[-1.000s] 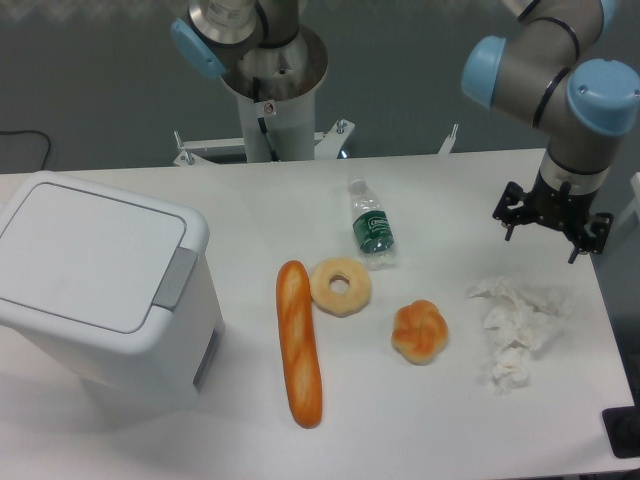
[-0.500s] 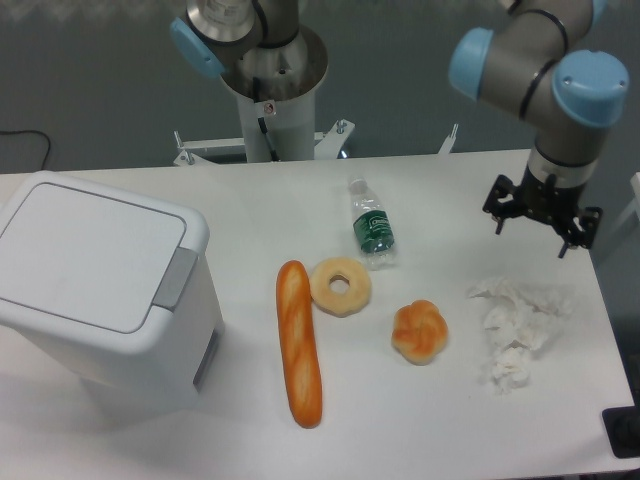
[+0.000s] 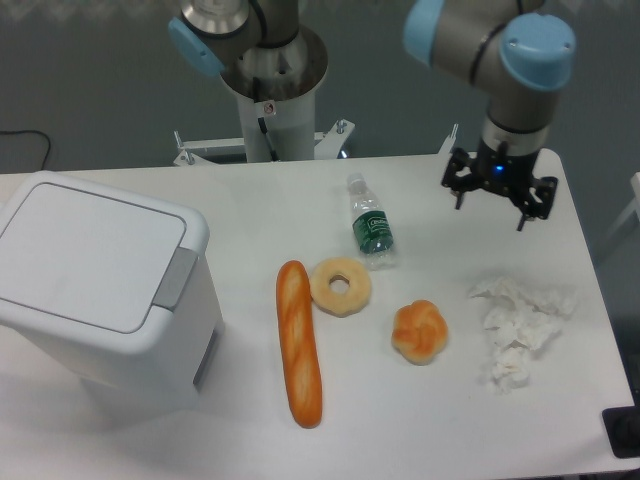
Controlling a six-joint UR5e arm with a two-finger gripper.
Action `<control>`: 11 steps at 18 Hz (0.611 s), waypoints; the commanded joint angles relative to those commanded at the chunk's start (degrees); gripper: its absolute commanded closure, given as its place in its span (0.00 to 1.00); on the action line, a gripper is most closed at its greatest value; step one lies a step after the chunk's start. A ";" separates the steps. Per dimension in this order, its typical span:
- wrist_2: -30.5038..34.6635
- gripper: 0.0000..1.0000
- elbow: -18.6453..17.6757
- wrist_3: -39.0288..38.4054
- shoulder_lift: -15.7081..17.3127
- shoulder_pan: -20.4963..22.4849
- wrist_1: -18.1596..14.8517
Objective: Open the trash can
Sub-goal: 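Move the gripper from above the tissue toward the trash can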
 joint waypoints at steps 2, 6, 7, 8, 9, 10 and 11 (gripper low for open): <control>-0.09 0.47 0.09 -3.70 0.53 -2.03 -1.48; -1.13 0.82 0.26 -12.83 3.51 -6.95 -2.90; -2.79 0.85 0.52 -15.99 4.04 -7.91 -2.99; -4.38 0.88 0.70 -19.85 4.57 -8.45 -2.99; -5.79 0.91 0.96 -22.94 4.75 -8.62 -2.99; -7.28 0.94 1.14 -25.23 4.92 -9.50 -2.99; -8.60 0.94 1.93 -26.82 5.36 -10.55 -2.99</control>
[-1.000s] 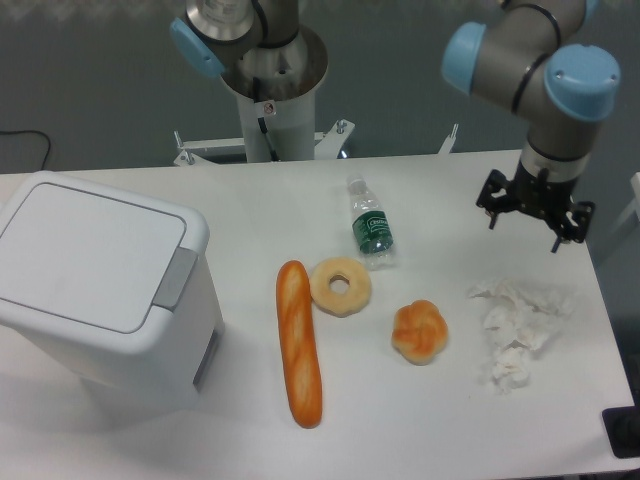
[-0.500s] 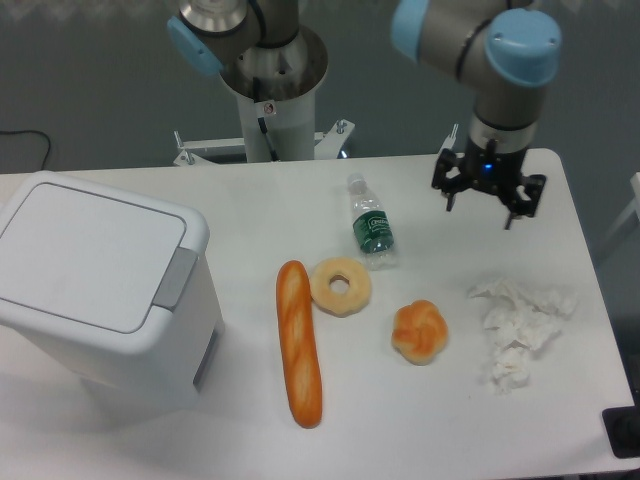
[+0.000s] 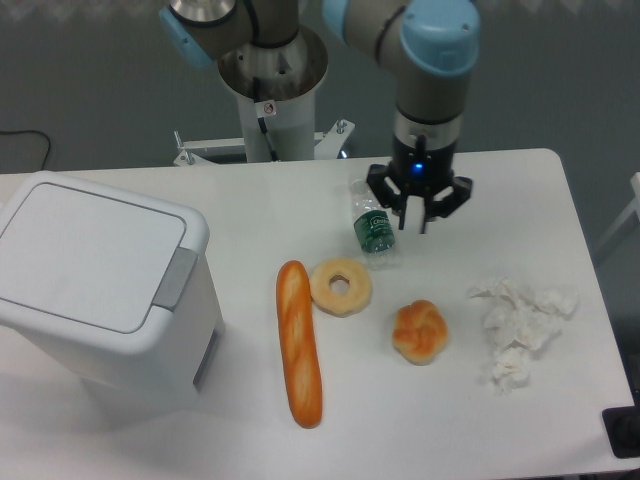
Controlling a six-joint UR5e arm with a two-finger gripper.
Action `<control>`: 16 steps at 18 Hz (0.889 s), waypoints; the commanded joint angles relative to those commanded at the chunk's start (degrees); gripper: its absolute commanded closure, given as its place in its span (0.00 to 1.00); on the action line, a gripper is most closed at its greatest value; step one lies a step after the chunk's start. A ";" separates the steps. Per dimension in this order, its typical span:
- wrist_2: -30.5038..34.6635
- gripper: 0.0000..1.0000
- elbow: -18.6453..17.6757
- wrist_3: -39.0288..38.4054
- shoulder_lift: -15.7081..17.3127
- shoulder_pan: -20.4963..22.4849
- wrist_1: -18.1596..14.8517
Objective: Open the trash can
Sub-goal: 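Move the gripper from above the tissue toward the trash can, then lower the gripper onto the lid edge of the white trash can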
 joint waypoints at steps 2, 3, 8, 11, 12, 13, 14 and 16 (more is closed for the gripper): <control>-1.68 0.97 1.32 -4.65 0.18 -1.15 0.00; -2.55 0.97 2.28 -7.63 0.01 -1.94 0.09; -6.16 0.98 3.79 -14.60 0.70 -4.75 0.09; -8.27 0.98 3.70 -16.27 1.76 -5.46 0.17; -8.97 0.98 3.70 -17.15 1.94 -5.63 0.26; -9.59 0.99 3.79 -18.29 1.85 -5.72 0.35; -10.46 0.99 3.87 -19.78 1.76 -5.72 0.44; -12.31 1.00 4.05 -22.50 1.67 -5.99 0.79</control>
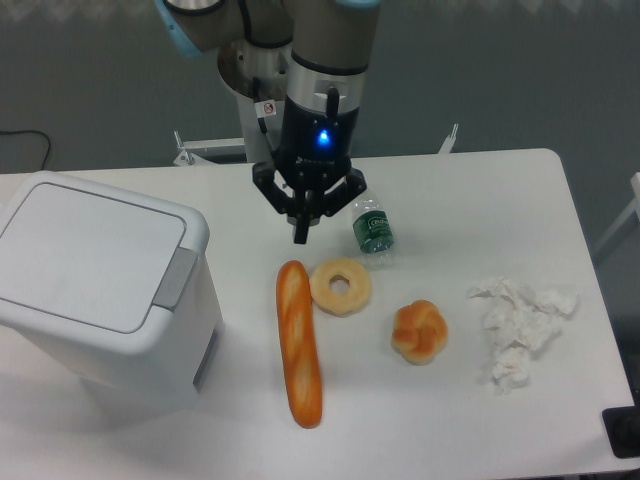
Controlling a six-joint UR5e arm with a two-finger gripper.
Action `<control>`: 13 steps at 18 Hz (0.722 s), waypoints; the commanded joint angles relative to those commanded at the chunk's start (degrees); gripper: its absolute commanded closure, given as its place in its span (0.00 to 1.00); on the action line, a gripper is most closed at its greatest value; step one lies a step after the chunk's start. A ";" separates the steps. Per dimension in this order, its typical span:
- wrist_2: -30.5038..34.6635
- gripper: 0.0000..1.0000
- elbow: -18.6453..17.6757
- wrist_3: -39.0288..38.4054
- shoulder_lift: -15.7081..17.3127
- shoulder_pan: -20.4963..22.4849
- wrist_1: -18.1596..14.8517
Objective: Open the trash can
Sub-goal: 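Lower the gripper onto the lid edge of the white trash can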
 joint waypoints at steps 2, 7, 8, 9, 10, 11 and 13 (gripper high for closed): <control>-0.71 1.00 0.96 -1.15 -0.35 -0.79 0.00; -1.94 1.00 4.74 -2.83 -2.89 -3.42 0.00; -1.94 1.00 5.53 -2.83 -3.68 -4.47 0.00; -1.94 1.00 5.97 -2.65 -4.04 -5.09 0.09; -1.94 1.00 6.15 -2.39 -4.48 -5.19 0.44; -1.94 1.00 6.24 -2.39 -4.92 -5.62 1.66; -1.94 1.00 6.33 -2.30 -5.97 -7.11 3.77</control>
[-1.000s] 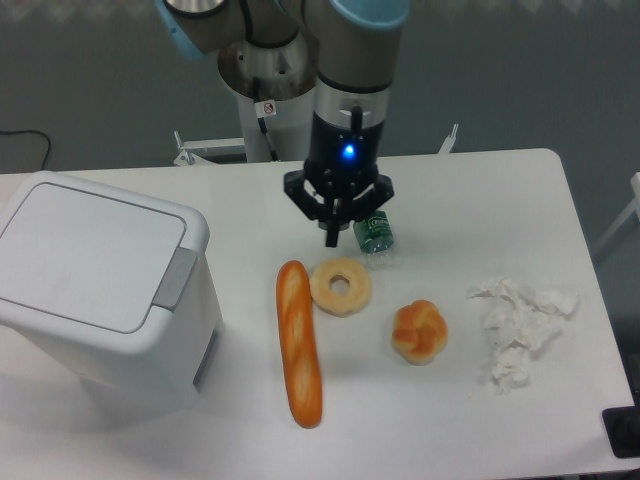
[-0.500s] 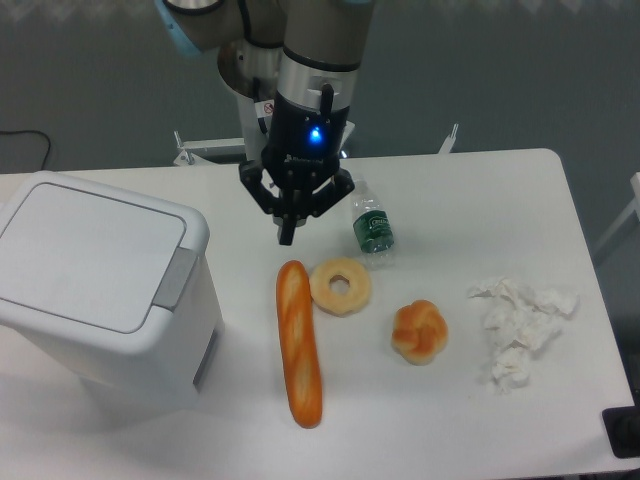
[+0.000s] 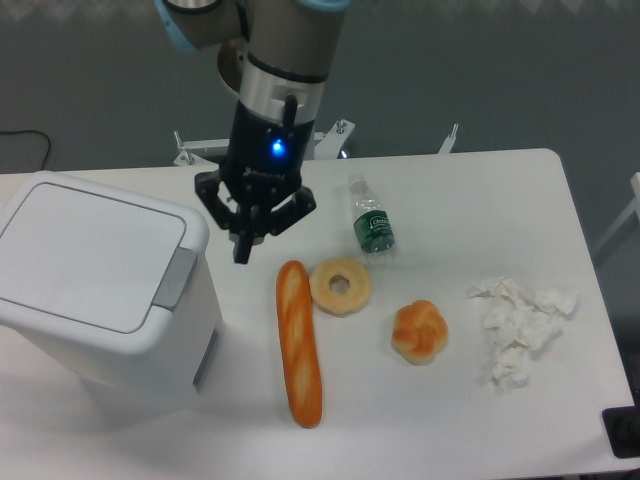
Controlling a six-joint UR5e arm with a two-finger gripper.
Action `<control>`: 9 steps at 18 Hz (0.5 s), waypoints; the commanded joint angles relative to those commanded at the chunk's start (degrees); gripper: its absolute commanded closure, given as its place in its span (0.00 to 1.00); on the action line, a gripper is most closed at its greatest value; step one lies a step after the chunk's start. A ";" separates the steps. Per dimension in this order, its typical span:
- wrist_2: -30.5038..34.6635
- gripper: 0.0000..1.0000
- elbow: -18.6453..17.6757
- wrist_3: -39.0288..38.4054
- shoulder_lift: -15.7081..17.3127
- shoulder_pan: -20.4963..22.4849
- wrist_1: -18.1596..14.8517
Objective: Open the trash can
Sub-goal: 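Lower the gripper onto the lid edge of the white trash can, then push the gripper against the lid to swing it open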
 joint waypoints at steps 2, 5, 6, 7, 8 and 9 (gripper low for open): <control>0.00 1.00 0.00 0.00 -0.09 -0.79 0.36; 0.00 1.00 -0.09 0.09 -0.18 -2.03 0.36; 0.00 1.00 0.00 0.09 -0.53 -2.20 0.45; 0.00 1.00 0.00 0.09 -0.79 -2.38 0.54; 0.00 1.00 0.00 0.09 -0.80 -2.90 0.88; 0.00 1.00 0.00 0.09 -0.88 -3.08 0.89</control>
